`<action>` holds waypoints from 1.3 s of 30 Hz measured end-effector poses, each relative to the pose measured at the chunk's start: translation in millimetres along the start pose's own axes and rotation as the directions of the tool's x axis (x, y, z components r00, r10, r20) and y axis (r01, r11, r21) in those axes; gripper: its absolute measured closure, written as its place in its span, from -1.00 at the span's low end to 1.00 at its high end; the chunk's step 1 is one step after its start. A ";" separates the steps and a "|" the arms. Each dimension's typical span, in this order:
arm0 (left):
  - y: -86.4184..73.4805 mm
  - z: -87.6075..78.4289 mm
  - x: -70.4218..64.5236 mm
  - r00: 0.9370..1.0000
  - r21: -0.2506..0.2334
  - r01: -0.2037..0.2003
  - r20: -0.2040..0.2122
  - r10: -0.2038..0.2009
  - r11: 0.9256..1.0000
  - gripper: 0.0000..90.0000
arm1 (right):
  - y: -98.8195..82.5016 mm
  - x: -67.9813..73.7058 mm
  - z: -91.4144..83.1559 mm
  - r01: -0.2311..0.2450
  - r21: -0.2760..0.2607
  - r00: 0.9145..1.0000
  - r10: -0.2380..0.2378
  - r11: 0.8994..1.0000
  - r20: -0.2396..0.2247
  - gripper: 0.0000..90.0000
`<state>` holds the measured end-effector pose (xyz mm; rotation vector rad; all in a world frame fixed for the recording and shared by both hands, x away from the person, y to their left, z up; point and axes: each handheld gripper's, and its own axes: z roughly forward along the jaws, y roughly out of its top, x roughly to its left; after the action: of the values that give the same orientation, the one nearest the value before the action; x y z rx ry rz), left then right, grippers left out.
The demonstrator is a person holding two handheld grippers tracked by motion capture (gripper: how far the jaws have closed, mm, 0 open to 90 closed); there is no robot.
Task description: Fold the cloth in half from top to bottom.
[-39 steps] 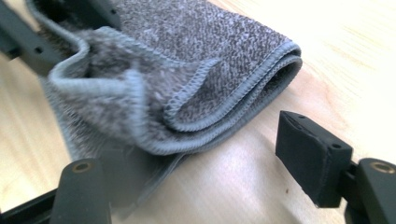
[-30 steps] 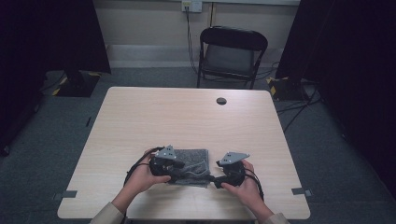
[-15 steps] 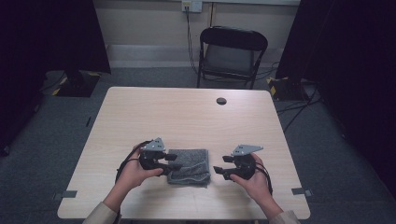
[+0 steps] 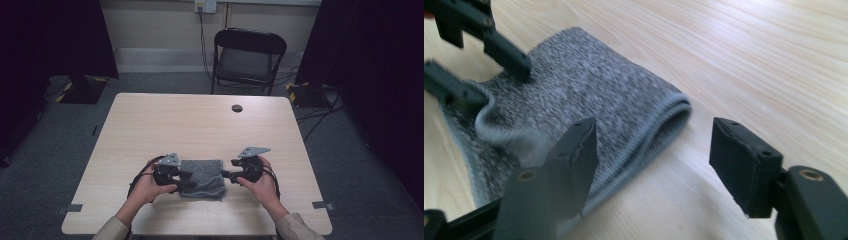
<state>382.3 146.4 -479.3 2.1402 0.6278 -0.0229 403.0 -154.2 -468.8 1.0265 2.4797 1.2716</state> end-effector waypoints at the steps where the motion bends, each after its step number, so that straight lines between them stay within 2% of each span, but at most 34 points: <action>1: -0.5 0.4 -2.2 1.000 0.007 -0.008 0.006 0.008 1.000 0.18 | 0.9 1.8 1.2 0.003 -0.006 1.000 -0.003 1.000 -0.009 -0.16; 7: -4.4 1.8 -14.2 0.999 0.026 -0.038 0.020 0.037 0.999 0.16 | 0.8 14.6 7.2 0.038 0.010 0.998 -0.038 0.999 -0.048 0.01; 13: -7.1 -1.3 -14.1 0.999 0.024 -0.034 0.006 0.034 0.999 0.13 | -4.1 25.7 9.0 0.073 0.030 0.995 -0.071 0.997 -0.075 0.03; 16: -6.1 -6.1 -12.1 0.999 0.013 -0.035 -0.015 0.035 0.999 0.07 | -8.6 31.4 9.2 0.103 0.045 0.992 -0.099 0.994 -0.083 0.01; 19: -5.1 -11.8 -8.5 0.999 -0.011 -0.024 -0.037 0.024 1.000 -0.01 | -14.7 35.5 7.6 0.120 0.049 0.989 -0.115 0.992 -0.095 -0.01; 23: -3.8 -16.8 -5.1 0.998 -0.035 -0.012 -0.063 0.010 0.999 -0.08 | -22.6 36.1 5.5 0.128 0.059 0.989 -0.123 0.990 -0.085 -0.05; 27: -2.9 -13.1 -4.7 0.997 -0.037 -0.028 -0.077 0.025 0.999 -0.09 | -28.7 34.9 5.8 0.127 0.062 0.990 -0.122 0.990 -0.072 -0.08; 32: 1.6 -19.3 2.6 0.997 -0.109 0.007 -0.080 -0.015 0.994 -0.14 | -29.8 36.2 5.5 0.141 0.063 0.988 -0.137 0.988 -0.069 -0.10; 35: 4.5 -20.2 4.5 0.996 -0.110 0.009 -0.087 -0.019 0.994 -0.15 | -29.8 35.8 5.8 0.141 0.065 0.988 -0.136 0.988 -0.065 -0.12; 37: 4.0 -16.9 3.7 0.996 -0.078 -0.009 -0.089 0.002 0.997 -0.13 | -30.1 35.8 6.4 0.140 0.066 0.989 -0.136 0.988 -0.066 -0.12; 39: 0.2 -11.3 1.7 0.998 -0.037 -0.015 -0.066 0.013 0.999 -0.17 | -30.2 36.0 6.5 0.138 0.065 0.989 -0.134 0.988 -0.063 -0.15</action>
<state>381.6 155.6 -472.7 2.1162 0.6468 0.0671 363.8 -138.8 -490.6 0.8291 2.6044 1.1985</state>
